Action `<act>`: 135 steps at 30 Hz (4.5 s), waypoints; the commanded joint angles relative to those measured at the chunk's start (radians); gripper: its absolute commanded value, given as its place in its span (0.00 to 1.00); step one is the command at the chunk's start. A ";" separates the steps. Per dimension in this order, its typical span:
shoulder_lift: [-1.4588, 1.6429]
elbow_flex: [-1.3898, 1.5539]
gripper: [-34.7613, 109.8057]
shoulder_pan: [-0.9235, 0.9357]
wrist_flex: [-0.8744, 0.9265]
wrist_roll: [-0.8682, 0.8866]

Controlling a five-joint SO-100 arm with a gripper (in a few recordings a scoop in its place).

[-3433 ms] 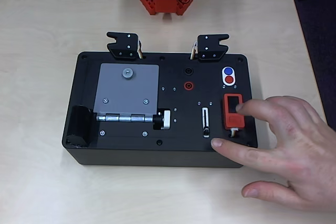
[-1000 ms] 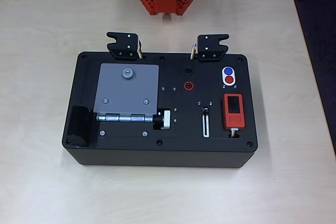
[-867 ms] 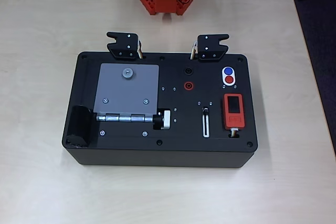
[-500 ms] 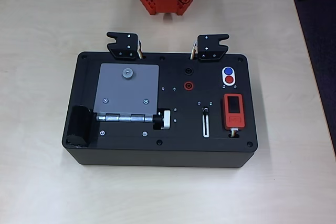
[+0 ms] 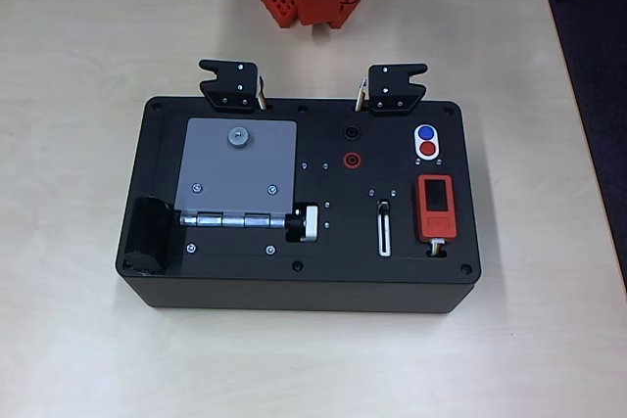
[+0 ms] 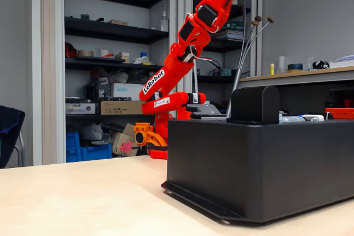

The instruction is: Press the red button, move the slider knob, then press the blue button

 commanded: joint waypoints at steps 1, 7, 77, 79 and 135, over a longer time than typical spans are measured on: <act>-0.087 -0.089 0.24 -0.018 0.209 -0.048; -0.291 -0.236 0.24 -0.046 0.476 -0.112; -1.295 -0.845 0.95 -0.101 1.042 -0.161; -1.324 -0.862 0.95 -0.103 1.035 -0.164; -1.261 -0.597 0.95 -0.110 0.864 -0.141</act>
